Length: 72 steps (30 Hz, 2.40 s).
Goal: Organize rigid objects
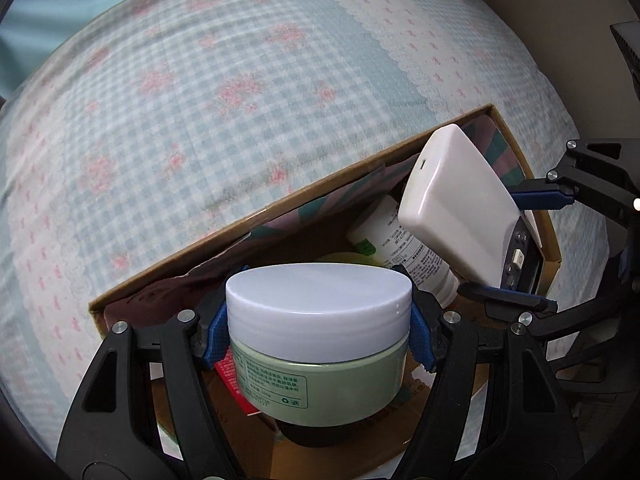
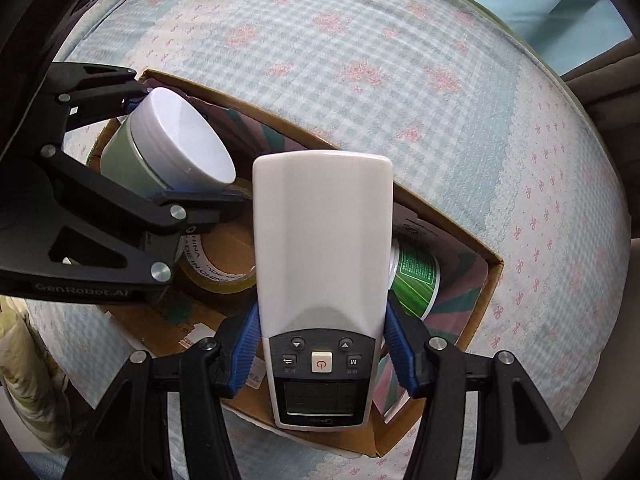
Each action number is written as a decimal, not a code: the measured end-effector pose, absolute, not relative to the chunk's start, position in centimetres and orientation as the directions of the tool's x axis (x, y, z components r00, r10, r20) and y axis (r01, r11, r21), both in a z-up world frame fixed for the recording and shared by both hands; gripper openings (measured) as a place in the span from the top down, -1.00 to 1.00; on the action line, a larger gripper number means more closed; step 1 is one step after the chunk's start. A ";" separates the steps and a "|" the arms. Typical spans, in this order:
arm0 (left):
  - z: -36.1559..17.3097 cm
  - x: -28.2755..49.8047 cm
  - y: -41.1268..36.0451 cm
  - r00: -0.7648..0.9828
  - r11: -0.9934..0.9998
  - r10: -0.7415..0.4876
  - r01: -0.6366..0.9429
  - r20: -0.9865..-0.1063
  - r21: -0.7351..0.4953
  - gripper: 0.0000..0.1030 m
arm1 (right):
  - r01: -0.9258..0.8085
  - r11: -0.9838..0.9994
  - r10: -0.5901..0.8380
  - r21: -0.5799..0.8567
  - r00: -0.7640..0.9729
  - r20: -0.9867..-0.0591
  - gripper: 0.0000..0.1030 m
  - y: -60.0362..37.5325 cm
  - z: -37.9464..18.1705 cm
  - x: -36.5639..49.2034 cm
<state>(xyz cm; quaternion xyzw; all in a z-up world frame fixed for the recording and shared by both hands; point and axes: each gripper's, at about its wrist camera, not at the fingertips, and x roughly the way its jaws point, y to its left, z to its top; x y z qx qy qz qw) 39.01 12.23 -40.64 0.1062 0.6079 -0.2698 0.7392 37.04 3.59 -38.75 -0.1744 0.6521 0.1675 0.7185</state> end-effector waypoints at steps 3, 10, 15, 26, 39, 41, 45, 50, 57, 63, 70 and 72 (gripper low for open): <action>-40.7 38.9 11.6 0.120 0.815 -0.255 0.561 -0.959 -0.147 -0.30 | -0.465 0.885 0.023 -0.017 0.079 -0.997 -0.03 3.5 -39.1 37.4; -40.1 39.4 11.6 0.130 0.814 -0.233 0.568 -0.964 -0.120 -0.42 | -0.537 0.843 0.031 -0.022 0.089 -0.996 -0.03 4.0 -39.4 37.1; -38.7 39.1 12.4 0.127 0.811 -0.264 0.566 -0.956 -0.149 -1.00 | -0.502 0.863 0.086 0.052 0.046 -0.995 -0.98 3.1 -39.1 37.0; -37.3 38.3 14.0 0.131 0.847 -0.240 0.512 -0.962 -0.141 -1.00 | -0.443 0.896 0.077 0.032 0.083 -0.994 -1.00 1.3 -37.5 35.8; -29.3 35.0 15.2 0.227 0.894 -0.212 0.437 -0.950 -0.095 -1.00 | -0.384 0.923 0.116 0.035 0.190 -0.975 -1.00 -0.2 -31.3 33.1; -26.7 33.9 15.7 0.262 0.909 -0.218 0.406 -0.940 -0.097 -1.00 | -0.370 0.928 0.125 0.037 0.218 -0.968 -1.00 -0.8 -29.2 32.4; -20.3 31.0 15.8 0.379 0.938 -0.199 0.340 -0.904 -0.064 -1.00 | -0.303 0.951 0.164 0.067 0.307 -0.938 -1.00 -2.9 -23.7 30.8; -13.2 26.8 15.2 0.501 0.964 -0.205 0.253 -0.841 -0.084 -1.00 | -0.177 0.980 0.159 0.088 0.441 -0.883 -1.00 -6.4 -16.2 28.1; -4.6 20.0 12.9 0.681 0.979 -0.198 0.176 -0.705 -0.104 -1.00 | -0.084 0.996 0.085 0.039 0.641 -0.763 -1.00 -10.0 -6.8 22.2; -2.1 15.4 11.0 0.753 0.980 -0.199 0.172 -0.627 -0.104 -1.00 | 0.003 0.999 0.023 0.036 0.728 -0.685 -1.00 -13.1 -3.9 17.5; -2.3 13.8 8.6 0.756 0.975 -0.220 0.190 -0.616 -0.116 -1.00 | 0.049 0.998 -0.017 0.028 0.744 -0.668 -1.00 -15.5 -4.3 15.1; -2.5 13.7 8.0 0.757 0.975 -0.222 0.193 -0.615 -0.114 -1.00 | 0.056 0.998 -0.026 0.024 0.747 -0.664 -0.99 -16.1 -4.3 14.7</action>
